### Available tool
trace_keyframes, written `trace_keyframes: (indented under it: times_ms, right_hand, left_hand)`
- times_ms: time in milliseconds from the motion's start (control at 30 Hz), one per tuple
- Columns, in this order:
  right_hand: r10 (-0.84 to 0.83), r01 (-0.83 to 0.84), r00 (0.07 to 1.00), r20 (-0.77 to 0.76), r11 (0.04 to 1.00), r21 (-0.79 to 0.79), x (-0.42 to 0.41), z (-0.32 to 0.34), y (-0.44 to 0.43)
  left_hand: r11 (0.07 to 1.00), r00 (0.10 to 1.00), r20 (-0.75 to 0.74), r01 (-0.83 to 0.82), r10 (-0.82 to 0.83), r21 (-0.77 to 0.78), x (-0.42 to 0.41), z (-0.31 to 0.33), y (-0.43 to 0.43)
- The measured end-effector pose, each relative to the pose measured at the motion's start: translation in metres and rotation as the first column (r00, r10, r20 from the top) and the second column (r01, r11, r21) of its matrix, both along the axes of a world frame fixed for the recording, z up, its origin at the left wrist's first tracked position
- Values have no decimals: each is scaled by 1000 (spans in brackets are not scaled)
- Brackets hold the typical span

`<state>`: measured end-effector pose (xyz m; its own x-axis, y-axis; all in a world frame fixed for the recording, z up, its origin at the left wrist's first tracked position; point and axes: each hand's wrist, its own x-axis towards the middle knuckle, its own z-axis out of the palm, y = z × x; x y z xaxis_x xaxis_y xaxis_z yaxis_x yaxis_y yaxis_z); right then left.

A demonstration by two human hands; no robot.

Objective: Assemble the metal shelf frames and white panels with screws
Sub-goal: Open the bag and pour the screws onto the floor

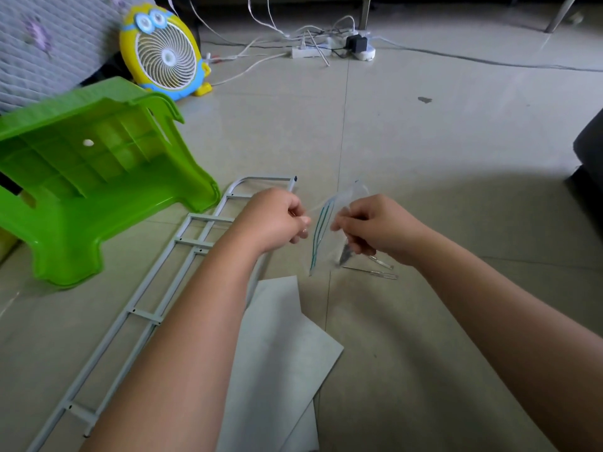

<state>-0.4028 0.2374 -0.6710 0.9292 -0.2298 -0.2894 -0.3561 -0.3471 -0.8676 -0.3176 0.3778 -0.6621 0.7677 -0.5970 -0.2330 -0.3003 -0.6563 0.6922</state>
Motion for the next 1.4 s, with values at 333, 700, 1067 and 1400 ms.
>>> trace_keyframes:
  times_ms: [333,700,1067,1400]
  right_hand:
    - [41,-21,997,-60,952,304,6,3,-6]
    - [122,-62,983,-135,921,386,2,-5,-12]
    - [128,-75,978,-166,954,291,2,-14,-3]
    - [144,-80,980,-135,915,396,-3,-21,1]
  left_hand:
    - [992,998,-21,-58,56,-108,-2,0,-6]
    - [990,983,-164,-96,78,-102,-9,-10,-8]
    - [999,959,-280,-28,32,19,-8,-14,2]
    - [993,908,-416,-87,44,-85,-6,-16,9]
